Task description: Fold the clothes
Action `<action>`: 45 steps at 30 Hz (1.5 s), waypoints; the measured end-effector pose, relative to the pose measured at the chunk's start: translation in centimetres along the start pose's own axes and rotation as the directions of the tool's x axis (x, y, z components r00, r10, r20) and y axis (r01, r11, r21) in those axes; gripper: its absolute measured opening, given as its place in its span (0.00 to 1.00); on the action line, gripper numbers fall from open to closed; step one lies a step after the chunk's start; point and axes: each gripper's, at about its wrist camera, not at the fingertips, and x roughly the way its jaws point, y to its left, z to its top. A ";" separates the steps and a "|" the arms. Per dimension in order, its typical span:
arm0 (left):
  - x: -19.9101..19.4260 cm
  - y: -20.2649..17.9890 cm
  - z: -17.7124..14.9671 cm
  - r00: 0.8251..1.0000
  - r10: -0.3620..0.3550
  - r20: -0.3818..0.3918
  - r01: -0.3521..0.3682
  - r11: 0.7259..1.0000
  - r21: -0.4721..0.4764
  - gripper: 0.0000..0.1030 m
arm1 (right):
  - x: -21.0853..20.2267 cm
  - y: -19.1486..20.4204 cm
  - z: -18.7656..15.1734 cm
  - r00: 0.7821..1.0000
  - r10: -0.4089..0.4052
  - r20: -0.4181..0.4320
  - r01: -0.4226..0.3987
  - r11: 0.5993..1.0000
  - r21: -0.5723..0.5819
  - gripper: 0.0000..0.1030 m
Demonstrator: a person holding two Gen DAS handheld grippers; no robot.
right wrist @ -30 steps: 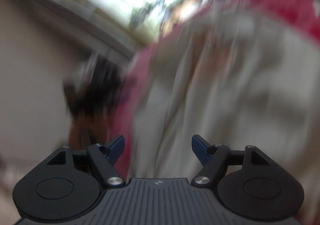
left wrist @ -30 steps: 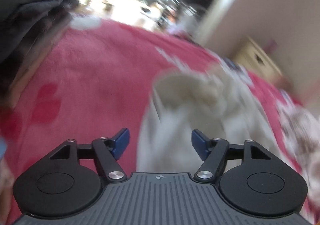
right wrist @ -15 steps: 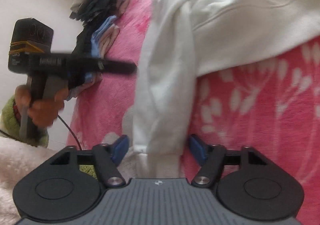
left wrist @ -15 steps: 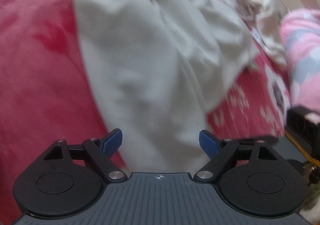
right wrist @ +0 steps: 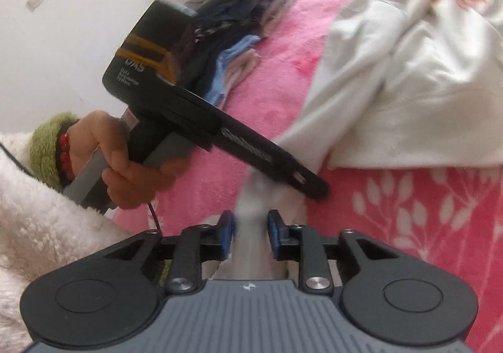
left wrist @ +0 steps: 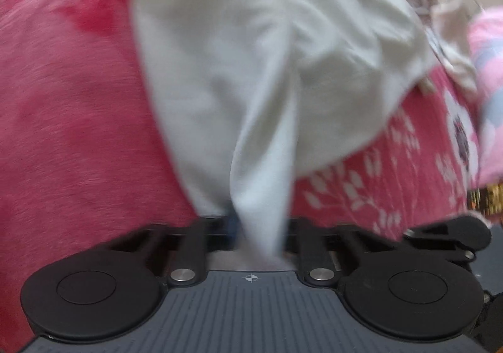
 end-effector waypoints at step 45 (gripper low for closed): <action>-2.5 6.2 2.9 0.944 0.060 0.326 0.010 0.977 -0.211 0.49 | -0.7 -11.7 -1.6 0.972 -0.067 0.226 -0.124 0.672 0.730 0.47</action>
